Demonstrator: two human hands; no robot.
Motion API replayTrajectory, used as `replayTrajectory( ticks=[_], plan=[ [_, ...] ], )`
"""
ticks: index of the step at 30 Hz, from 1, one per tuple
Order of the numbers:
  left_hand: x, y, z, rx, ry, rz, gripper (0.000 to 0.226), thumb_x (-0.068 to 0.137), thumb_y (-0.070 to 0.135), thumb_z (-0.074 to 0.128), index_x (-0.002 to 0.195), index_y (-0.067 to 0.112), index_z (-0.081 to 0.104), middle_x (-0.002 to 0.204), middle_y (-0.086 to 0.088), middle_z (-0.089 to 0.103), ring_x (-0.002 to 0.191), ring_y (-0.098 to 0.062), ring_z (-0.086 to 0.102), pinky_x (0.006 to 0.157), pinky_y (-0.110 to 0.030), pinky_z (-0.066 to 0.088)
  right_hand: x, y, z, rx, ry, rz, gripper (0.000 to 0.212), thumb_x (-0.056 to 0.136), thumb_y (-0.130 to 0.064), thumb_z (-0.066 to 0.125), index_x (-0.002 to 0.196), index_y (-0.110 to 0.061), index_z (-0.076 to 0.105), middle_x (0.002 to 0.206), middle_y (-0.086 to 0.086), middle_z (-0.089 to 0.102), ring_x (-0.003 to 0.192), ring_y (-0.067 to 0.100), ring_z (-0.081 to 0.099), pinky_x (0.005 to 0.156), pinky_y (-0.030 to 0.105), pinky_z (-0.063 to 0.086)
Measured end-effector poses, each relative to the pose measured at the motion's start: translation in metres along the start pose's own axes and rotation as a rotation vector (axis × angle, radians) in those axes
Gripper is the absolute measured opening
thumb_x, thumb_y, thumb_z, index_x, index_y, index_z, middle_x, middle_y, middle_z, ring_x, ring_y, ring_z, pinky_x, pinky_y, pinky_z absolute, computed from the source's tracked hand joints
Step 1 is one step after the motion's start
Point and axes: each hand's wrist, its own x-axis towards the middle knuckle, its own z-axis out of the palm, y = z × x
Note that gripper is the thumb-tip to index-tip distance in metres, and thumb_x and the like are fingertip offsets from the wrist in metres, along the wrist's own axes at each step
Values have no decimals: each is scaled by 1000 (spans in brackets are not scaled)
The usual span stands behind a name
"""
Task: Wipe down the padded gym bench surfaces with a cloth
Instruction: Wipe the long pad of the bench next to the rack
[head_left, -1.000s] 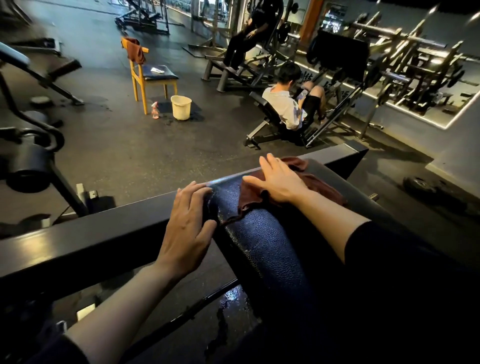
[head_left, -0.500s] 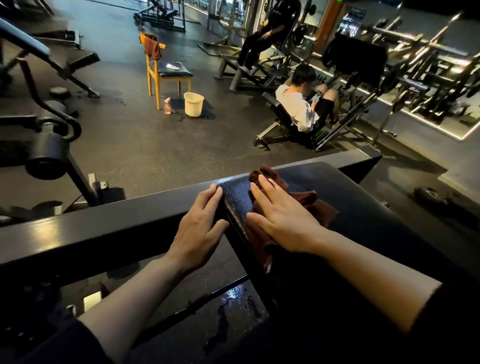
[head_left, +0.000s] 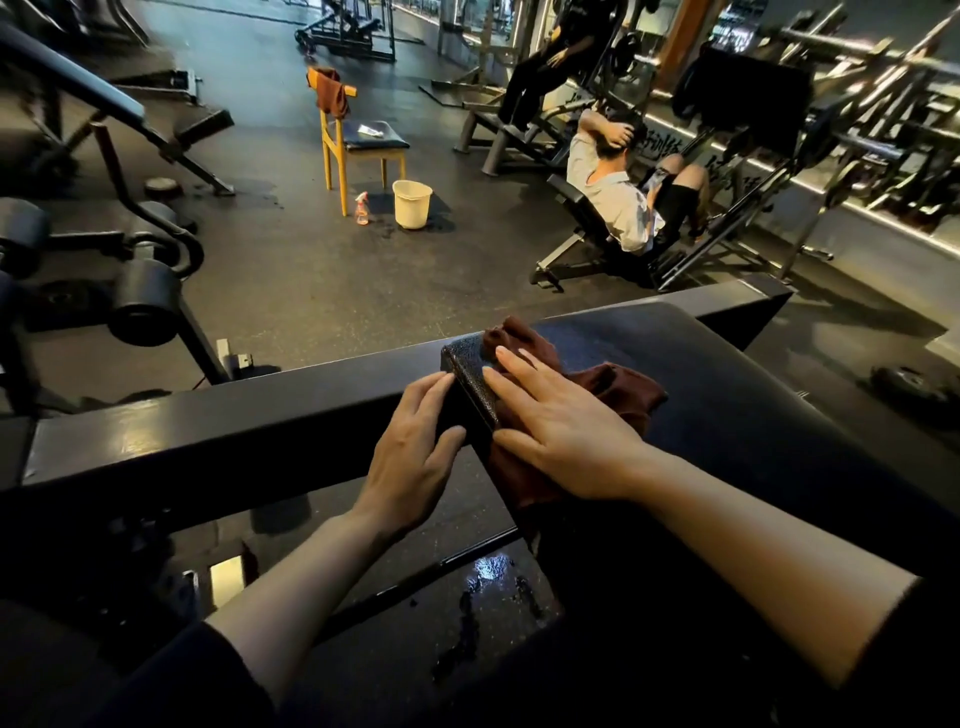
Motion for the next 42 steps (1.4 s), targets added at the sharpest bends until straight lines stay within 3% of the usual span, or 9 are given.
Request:
replayTrajectory(
  ticks=[3, 7, 12, 19, 23, 25, 29, 35, 42],
  plan=[
    [-9, 1, 2, -9, -34, -42, 64, 85, 36, 40, 142, 7, 39, 143, -4, 42, 129, -10, 39, 103, -5, 22, 39, -6, -2, -5, 4, 28, 68, 98, -46, 38, 153, -21, 7, 161, 1, -4, 147, 17, -4, 119, 33, 4],
    [-14, 14, 0, -34, 17, -73, 59, 84, 25, 41, 141, 8, 40, 139, -5, 45, 125, -9, 41, 104, -16, 28, 88, -15, -3, -14, 18, 74, 61, 97, -37, 38, 151, -16, 19, 160, 7, 11, 147, 23, 9, 119, 39, 15],
    [-23, 30, 2, -61, 97, -140, 58, 83, 24, 41, 138, 7, 41, 133, -10, 49, 121, -18, 47, 105, -35, 39, 72, -16, -7, 12, 69, -49, 46, 100, -28, 38, 145, -20, 35, 155, 1, 26, 143, 21, 18, 115, 34, 16],
    [-50, 46, 12, -80, 147, -155, 48, 92, 3, 50, 138, 6, 41, 132, -9, 47, 121, -16, 45, 104, -26, 35, 30, -17, -6, 94, 70, -203, 47, 93, -9, 44, 138, -22, 49, 151, -8, 36, 144, 10, 17, 116, 31, 16],
    [-55, 42, 11, -137, 123, -162, 41, 92, 3, 49, 133, 6, 46, 129, -10, 49, 120, -17, 46, 100, -19, 34, -16, -26, 0, 59, 96, -245, 48, 91, -7, 50, 136, -24, 52, 144, -7, 46, 141, 7, 24, 110, 16, 12],
    [-57, 38, 8, -172, 70, -172, 46, 93, 5, 50, 138, 6, 42, 135, -8, 46, 123, -13, 43, 102, -18, 32, -34, -30, 5, 11, 98, -229, 54, 89, -10, 54, 140, -26, 46, 148, -8, 41, 141, 8, 24, 109, 15, 10],
    [-62, 32, 2, -160, -46, -103, 59, 89, 3, 55, 144, 9, 34, 142, -5, 40, 131, -11, 35, 105, -13, 22, -23, -34, 1, -33, 42, -49, 73, 91, -24, 58, 152, -29, 17, 160, -7, 8, 146, 14, 10, 117, 31, 11],
    [-61, 49, 3, -158, -169, -60, 67, 89, 12, 58, 148, 7, 26, 149, -9, 34, 137, -19, 33, 114, -38, 30, -22, -47, 4, 70, 81, 123, 66, 94, -15, 50, 152, -27, 19, 160, -9, 7, 146, 14, 11, 118, 31, 16],
    [-93, 75, 11, -146, -184, -5, 62, 90, 12, 59, 146, 9, 33, 151, -2, 29, 138, -13, 29, 105, -15, 20, -92, -42, 13, 136, 120, 184, 64, 95, -25, 53, 151, -26, 21, 160, -7, 9, 146, 13, 10, 119, 32, 15]
  ],
)
